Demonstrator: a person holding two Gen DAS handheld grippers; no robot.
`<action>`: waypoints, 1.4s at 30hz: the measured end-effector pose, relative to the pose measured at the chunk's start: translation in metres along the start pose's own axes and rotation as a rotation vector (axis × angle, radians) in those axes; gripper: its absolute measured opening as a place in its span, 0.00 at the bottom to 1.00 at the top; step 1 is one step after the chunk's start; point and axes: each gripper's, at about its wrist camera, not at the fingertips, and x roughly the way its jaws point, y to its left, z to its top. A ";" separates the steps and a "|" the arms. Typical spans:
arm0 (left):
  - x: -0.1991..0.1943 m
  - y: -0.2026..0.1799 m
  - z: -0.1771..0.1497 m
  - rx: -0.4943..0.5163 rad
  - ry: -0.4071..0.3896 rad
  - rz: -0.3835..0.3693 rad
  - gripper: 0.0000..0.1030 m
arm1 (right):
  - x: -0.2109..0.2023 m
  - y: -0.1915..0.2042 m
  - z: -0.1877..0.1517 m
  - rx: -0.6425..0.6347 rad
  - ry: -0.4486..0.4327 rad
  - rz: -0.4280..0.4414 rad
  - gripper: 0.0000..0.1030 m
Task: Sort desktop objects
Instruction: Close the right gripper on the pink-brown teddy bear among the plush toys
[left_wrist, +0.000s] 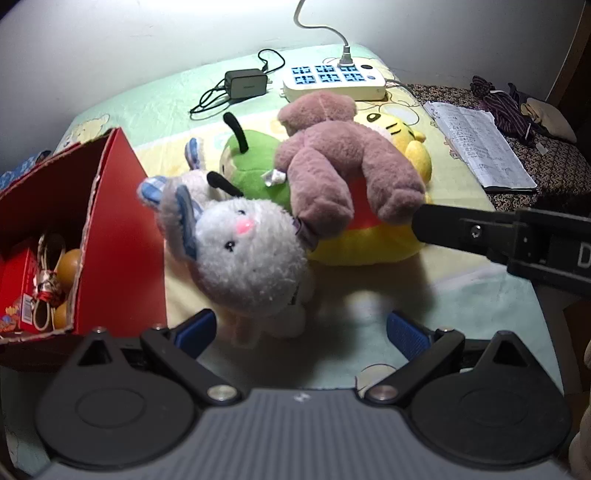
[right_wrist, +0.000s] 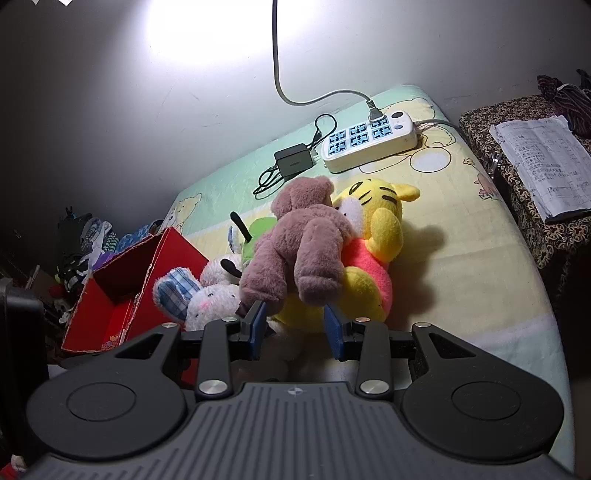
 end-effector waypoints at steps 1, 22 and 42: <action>0.000 -0.001 0.001 0.005 -0.002 -0.002 0.96 | 0.000 -0.001 0.002 0.002 -0.002 0.002 0.36; 0.012 0.012 0.072 0.000 -0.100 -0.190 0.93 | 0.023 -0.041 0.053 0.114 -0.013 0.084 0.37; 0.057 0.024 0.088 -0.094 -0.040 -0.348 0.88 | 0.085 -0.055 0.058 0.187 0.170 0.158 0.39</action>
